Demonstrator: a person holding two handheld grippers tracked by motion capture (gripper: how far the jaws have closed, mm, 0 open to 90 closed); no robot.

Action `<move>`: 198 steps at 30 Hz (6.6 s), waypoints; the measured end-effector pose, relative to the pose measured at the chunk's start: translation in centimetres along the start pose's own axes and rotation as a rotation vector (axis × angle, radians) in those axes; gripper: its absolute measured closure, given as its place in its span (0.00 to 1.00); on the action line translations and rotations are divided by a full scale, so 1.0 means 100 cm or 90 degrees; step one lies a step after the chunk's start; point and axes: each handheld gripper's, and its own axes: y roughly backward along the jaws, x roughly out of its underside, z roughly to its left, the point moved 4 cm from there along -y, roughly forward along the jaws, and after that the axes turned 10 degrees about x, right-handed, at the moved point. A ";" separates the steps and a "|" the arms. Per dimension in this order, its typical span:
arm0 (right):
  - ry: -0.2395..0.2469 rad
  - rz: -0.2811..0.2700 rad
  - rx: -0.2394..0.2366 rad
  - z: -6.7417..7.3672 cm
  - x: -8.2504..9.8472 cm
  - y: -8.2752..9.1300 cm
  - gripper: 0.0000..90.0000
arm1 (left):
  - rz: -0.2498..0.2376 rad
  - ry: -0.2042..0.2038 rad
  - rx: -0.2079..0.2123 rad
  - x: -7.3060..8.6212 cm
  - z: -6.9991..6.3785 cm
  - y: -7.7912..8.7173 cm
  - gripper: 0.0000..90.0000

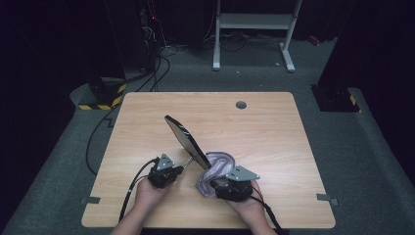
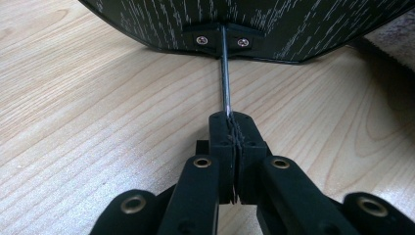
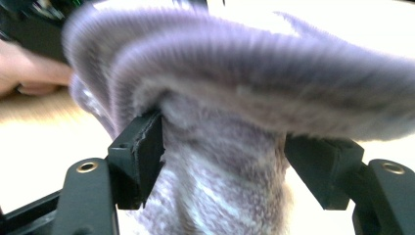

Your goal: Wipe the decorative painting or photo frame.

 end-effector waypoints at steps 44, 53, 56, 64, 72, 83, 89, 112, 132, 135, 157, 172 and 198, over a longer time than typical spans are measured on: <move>0.032 -0.155 0.029 0.010 -0.080 0.037 0.80 | -0.001 -0.004 -0.012 -0.001 -0.003 -0.002 0.98; 0.069 -0.077 0.060 0.012 -0.043 0.025 0.80 | -0.001 -0.002 -0.010 -0.001 -0.003 -0.002 0.98; 0.067 -0.014 0.067 0.008 -0.016 0.012 0.80 | -0.001 -0.004 -0.008 -0.001 -0.003 -0.002 0.98; 0.069 0.059 0.068 0.004 0.001 -0.030 0.80 | 0.000 -0.004 -0.004 -0.002 -0.003 -0.003 0.98; 0.065 0.091 0.057 0.002 0.005 -0.046 0.80 | 0.000 -0.005 -0.008 -0.002 -0.004 -0.003 0.97; 0.046 -0.007 0.060 0.001 -0.014 0.015 0.80 | 0.003 -0.019 -0.012 -0.003 -0.007 -0.005 0.98; 0.038 -0.086 0.059 0.006 -0.047 0.039 0.80 | 0.004 -0.021 -0.015 -0.003 -0.007 -0.005 0.98; 0.038 -0.059 0.049 0.004 -0.038 0.024 0.80 | -0.001 -0.006 -0.004 -0.003 -0.005 -0.005 0.98; 0.067 0.088 0.055 -0.007 -0.001 -0.031 0.80 | 0.001 -0.004 -0.009 -0.003 -0.005 -0.004 0.98; 0.059 0.072 0.066 -0.016 0.000 -0.013 0.80 | 0.001 -0.009 -0.010 -0.003 -0.006 -0.005 0.98; -0.047 -0.013 0.246 -0.114 -0.002 0.052 0.78 | -0.001 -0.007 -0.008 -0.003 -0.006 -0.005 0.98; -0.071 0.098 0.291 -0.145 0.033 0.033 0.75 | 0.000 -0.007 -0.008 -0.003 -0.005 -0.004 0.98; -0.108 0.027 0.281 -0.138 0.010 0.055 0.47 | 0.000 -0.007 -0.006 -0.003 -0.005 -0.004 0.98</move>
